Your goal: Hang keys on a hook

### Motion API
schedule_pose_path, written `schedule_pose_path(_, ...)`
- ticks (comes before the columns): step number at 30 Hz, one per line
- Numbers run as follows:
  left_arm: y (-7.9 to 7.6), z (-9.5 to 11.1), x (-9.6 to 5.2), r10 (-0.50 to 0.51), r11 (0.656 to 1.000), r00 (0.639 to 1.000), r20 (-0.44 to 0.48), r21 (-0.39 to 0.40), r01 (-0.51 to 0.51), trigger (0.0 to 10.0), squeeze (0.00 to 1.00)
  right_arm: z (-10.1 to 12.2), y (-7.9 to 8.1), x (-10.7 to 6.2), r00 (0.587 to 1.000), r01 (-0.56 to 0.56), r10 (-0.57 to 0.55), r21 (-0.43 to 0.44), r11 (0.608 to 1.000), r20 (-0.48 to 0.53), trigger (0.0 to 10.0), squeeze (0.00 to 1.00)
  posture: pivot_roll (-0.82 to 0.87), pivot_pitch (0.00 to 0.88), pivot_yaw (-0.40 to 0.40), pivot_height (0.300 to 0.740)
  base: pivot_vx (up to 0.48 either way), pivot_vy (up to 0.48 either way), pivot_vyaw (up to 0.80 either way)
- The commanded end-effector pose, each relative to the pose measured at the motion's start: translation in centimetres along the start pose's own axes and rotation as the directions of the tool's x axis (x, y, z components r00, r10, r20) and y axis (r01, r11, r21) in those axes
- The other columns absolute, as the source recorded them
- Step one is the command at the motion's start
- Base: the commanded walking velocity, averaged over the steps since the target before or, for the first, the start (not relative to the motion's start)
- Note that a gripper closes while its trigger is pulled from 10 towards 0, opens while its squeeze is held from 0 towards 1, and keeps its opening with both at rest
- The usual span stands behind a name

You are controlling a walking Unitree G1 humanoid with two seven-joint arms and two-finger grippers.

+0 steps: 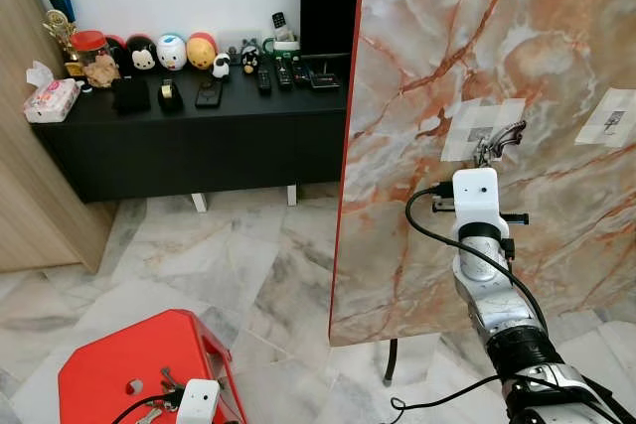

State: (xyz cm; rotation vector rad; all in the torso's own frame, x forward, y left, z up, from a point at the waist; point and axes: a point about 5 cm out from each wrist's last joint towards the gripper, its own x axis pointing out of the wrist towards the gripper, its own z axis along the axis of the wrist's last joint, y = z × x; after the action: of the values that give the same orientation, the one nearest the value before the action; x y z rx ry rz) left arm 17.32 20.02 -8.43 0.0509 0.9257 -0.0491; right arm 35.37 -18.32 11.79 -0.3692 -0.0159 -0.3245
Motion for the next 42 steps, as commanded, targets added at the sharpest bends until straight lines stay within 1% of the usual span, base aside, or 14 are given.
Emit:
schedule_pose_path(1,-0.09,-0.18,-0.01,-0.002,1.0,1.0,-0.007,-0.012,0.001,10.0,0.0,0.73,0.08,0.39,1.0,0.0,0.0,-0.004,1.0,0.022,10.0,0.0,0.05,0.0,-0.07,0.74,0.0,0.0,0.0)
schedule_pose_path(3,-0.09,-0.17,-0.01,-0.001,1.0,1.0,-0.006,-0.013,0.001,10.0,0.0,0.68,0.05,0.43,1.0,0.002,-0.001,-0.027,1.0,0.018,10.0,0.0,0.05,0.0,-0.07,0.74,0.0,0.0,0.0)
schedule_pose_path(8,-0.15,-0.12,0.01,-0.002,1.0,1.0,-0.004,-0.016,0.002,10.0,0.0,0.68,0.02,0.51,1.0,-0.004,0.005,-0.039,0.999,0.018,10.0,0.0,0.05,0.0,-0.073,0.74,0.0,0.0,0.0)
schedule_pose_path(11,-0.19,-0.12,0.02,-0.004,1.0,1.0,-0.004,-0.016,0.004,10.0,0.0,0.76,-0.01,0.55,1.0,-0.008,0.01,-0.064,0.998,0.028,10.0,0.0,0.05,0.0,-0.073,0.74,0.0,0.0,0.0)
schedule_pose_path(16,-0.26,-0.11,0.02,-0.006,1.0,1.0,-0.003,-0.017,0.006,10.0,0.0,0.54,-0.14,0.57,1.0,0.001,0.0,-0.078,0.997,0.014,10.0,0.0,0.05,0.0,-0.075,0.74,0.0,0.0,0.0)
schedule_pose_path(22,-0.34,-0.01,0.05,-0.008,1.0,1.0,0.002,-0.019,0.008,10.0,0.0,0.16,-0.34,0.62,1.0,0.004,-0.005,-0.137,0.991,-0.007,10.0,0.0,0.05,0.0,-0.076,0.74,0.0,0.0,0.0)
schedule_pose_path(27,-0.31,0.02,0.05,-0.007,1.0,1.0,0.004,-0.019,0.007,10.0,0.0,0.0,-0.46,0.58,1.0,0.008,-0.01,-0.151,0.988,-0.014,10.0,0.0,0.05,0.0,-0.076,0.74,0.0,0.0,0.0)
schedule_pose_path(31,-0.27,0.05,0.06,-0.006,1.0,1.0,0.005,-0.018,0.006,10.0,0.0,-0.05,-0.42,0.58,1.0,0.003,-0.007,-0.143,0.99,-0.021,10.0,0.0,0.05,0.0,-0.075,0.74,0.0,0.0,0.0)
schedule_pose_path(32,-0.26,0.06,0.06,-0.006,1.0,1.0,0.005,-0.019,0.006,10.0,0.0,-0.07,-0.39,0.57,1.0,0.001,-0.005,-0.134,0.991,-0.023,10.0,0.07,0.05,0.0,-0.075,0.74,0.0,0.0,0.0)
schedule_pose_path(33,-0.24,0.07,0.06,-0.005,1.0,1.0,0.005,-0.018,0.005,10.0,0.0,-0.03,-0.36,0.56,1.0,0.001,-0.004,-0.124,0.992,-0.023,10.0,0.73,0.05,0.0,-0.075,0.74,0.0,0.0,0.0)
schedule_pose_path(34,-0.24,0.07,0.06,-0.005,1.0,1.0,0.005,-0.018,0.005,10.0,0.0,-0.01,-0.34,0.56,1.0,0.002,-0.005,-0.121,0.993,-0.022,10.0,0.73,0.05,0.0,-0.075,0.74,0.0,0.0,0.0)
schedule_pose_path(35,-0.23,0.08,0.06,-0.005,1.0,1.0,0.005,-0.018,0.005,10.0,0.0,0.07,-0.29,0.55,1.0,0.0,-0.002,-0.114,0.993,-0.018,10.0,1.0,0.05,0.0,-0.074,0.74,0.0,0.0,0.0)
schedule_pose_path(42,-0.22,0.1,0.06,-0.005,1.0,1.0,0.006,-0.017,0.005,10.0,0.0,0.2,-0.16,0.5,1.0,-0.007,0.005,-0.1,0.995,-0.011,10.0,1.0,0.05,0.0,-0.074,0.74,0.0,0.0,0.0)
